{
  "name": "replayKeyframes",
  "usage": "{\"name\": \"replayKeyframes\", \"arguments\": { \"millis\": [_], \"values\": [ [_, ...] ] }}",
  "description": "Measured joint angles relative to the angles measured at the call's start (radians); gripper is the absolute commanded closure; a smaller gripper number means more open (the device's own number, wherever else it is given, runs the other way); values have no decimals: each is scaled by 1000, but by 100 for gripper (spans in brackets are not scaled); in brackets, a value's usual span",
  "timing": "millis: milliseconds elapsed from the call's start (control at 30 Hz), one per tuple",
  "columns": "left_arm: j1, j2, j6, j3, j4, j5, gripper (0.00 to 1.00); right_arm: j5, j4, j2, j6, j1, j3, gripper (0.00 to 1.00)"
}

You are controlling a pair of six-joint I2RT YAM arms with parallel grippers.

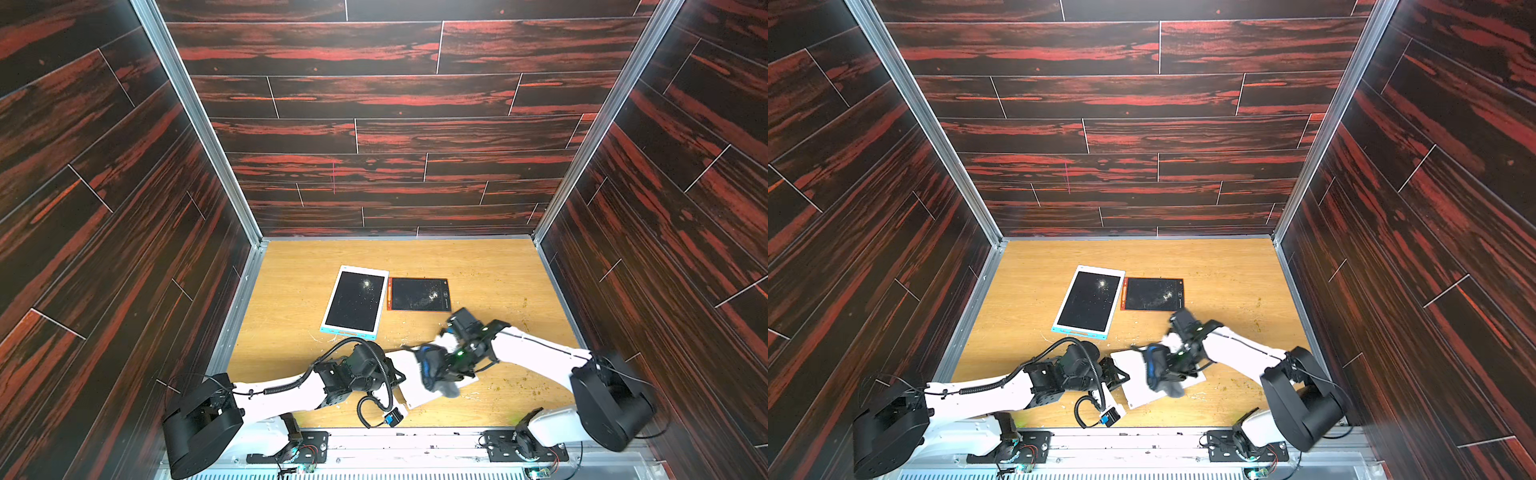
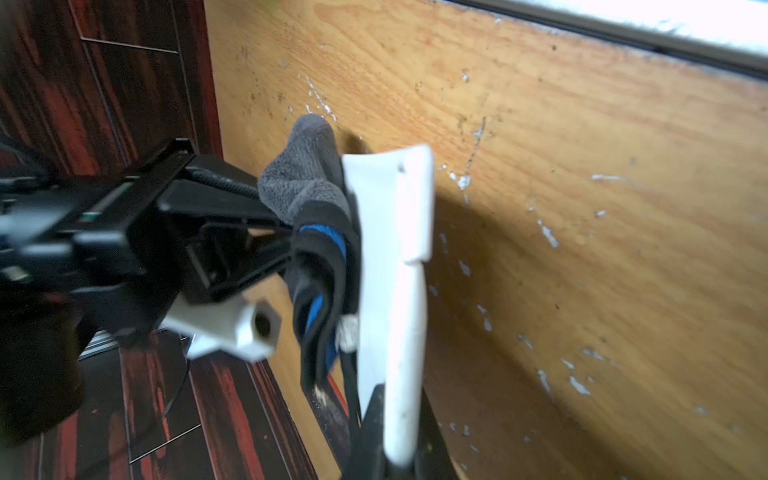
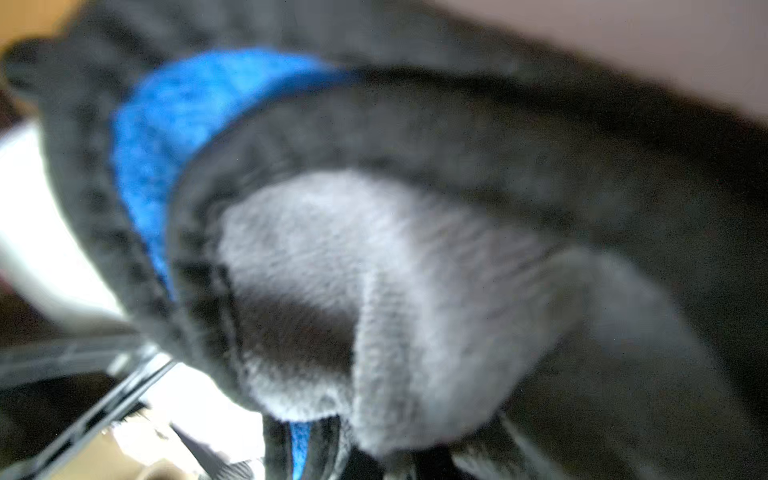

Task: Wipe the drawing tablet
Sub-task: Wipe the dirt from the drawing tablet, then place the drawing tablet at the center of the board.

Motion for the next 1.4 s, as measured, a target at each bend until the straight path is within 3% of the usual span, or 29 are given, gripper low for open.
{"name": "replayKeyframes", "arguments": {
  "millis": [167,400,600,700,867,1000,1167,1400],
  "values": [
    [0,-15,-1,0,5,-3,100,104,-59,-4,32,-111,18,100],
    [0,-66,-21,7,29,-17,100,351,-160,13,35,-135,136,100],
    [0,-96,-153,60,-12,-78,100,498,-229,-13,26,-193,345,100],
    [0,-105,-326,169,-89,-135,100,569,-241,-70,26,-241,405,100],
    [5,-92,-725,439,-196,-310,100,673,-253,-150,27,-319,439,100],
    [73,-8,-1000,717,-317,-321,100,692,-243,-180,27,-363,430,100],
    [220,171,-1278,995,-421,-171,100,682,-227,-182,26,-375,393,100],
    [476,581,-1743,1363,-428,230,100,651,-210,-190,27,-386,349,100]
  ]
}}
